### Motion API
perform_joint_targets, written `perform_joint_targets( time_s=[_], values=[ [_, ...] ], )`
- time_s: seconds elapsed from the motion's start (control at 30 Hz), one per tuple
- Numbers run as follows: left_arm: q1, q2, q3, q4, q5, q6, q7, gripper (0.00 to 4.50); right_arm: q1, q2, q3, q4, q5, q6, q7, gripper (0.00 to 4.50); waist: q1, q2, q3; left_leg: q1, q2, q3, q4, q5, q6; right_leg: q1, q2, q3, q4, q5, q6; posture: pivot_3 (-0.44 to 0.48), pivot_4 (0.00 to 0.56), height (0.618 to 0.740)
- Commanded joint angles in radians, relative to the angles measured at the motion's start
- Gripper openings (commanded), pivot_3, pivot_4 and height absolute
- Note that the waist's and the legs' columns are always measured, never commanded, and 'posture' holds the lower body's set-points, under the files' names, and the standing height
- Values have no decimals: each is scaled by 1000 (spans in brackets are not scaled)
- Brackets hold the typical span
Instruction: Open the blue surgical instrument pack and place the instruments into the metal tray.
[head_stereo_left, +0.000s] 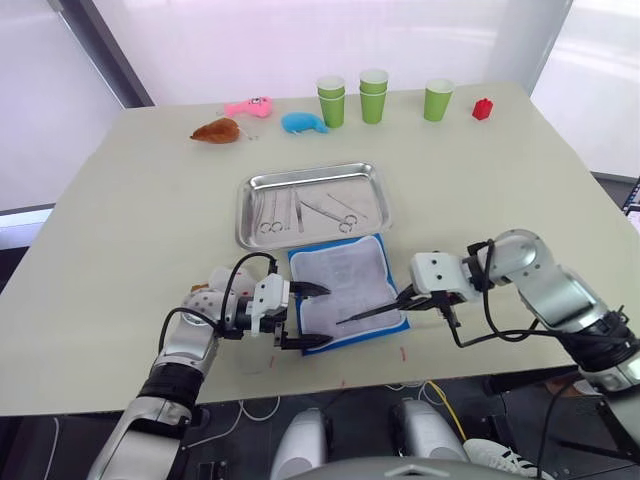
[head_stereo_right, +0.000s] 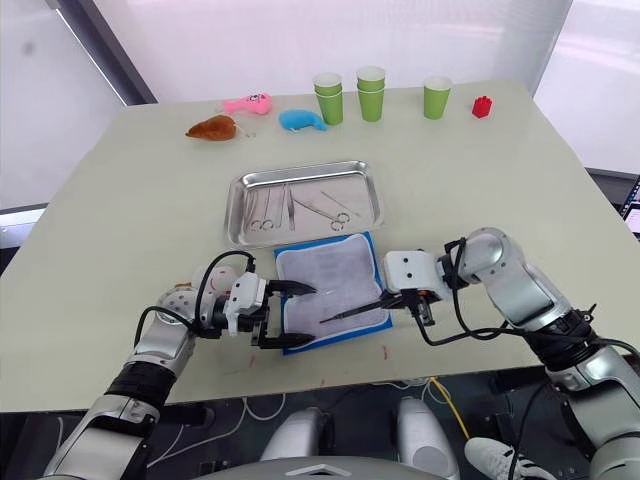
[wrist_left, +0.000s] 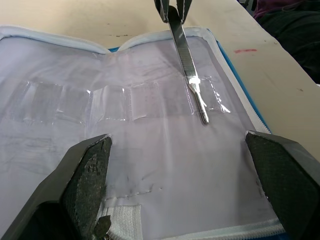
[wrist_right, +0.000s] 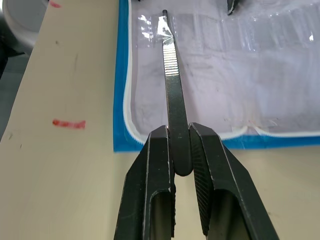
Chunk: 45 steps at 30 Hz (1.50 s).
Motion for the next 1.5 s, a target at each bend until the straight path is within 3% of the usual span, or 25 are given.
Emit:
perform_joint_targets(
  time_s=[0.03, 0.47, 0.7, 1.13, 1.37, 1.5],
  values=[
    [62, 8, -67, 121, 101, 56, 20, 4500, -33, -31, -82, -1, 28, -42, 1, 66, 0, 0, 1, 0, 0, 0, 0, 0, 0, 0, 0, 0, 0, 0, 0, 0, 150, 740],
    [61, 9, -62, 124, 99, 55, 21, 4500, 4, -126, -218, 123, 129, -160, 31, 66, 4, 2, 3, -1, -1, 1, 0, 0, 0, -1, -1, 1, -1, 0, 0, 0, 150, 740],
    [58, 9, -61, 129, 99, 52, 21, 4500, -7, -135, -280, 172, 172, -131, 41, 66, 4, 2, 3, -1, -1, 0, -2, 0, 0, -1, 0, 0, -1, 0, 0, 0, 150, 740],
    [63, 17, -56, 120, 97, 55, 22, 4500, -176, 71, -300, 307, 142, 67, -262, 66, 5, 3, 3, -2, -1, 0, -2, 0, 0, -2, 0, 1, 0, 0, 0, 0, 150, 740],
    [58, 18, -53, 119, 97, 58, 27, 4500, -324, 238, -285, 481, 61, 117, -470, 66, 2, 5, 2, -2, -1, 0, -2, 0, 0, -2, 1, 1, 1, 0, 0, 0, 150, 740],
    [62, 18, -51, 115, 97, 59, 32, 4500, -453, 355, -278, 694, -9, 96, -628, 66, 1, 8, 0, -2, -1, 1, -2, 0, 0, -2, 1, 2, 2, 2, 3, 0, 150, 740]
  ],
)
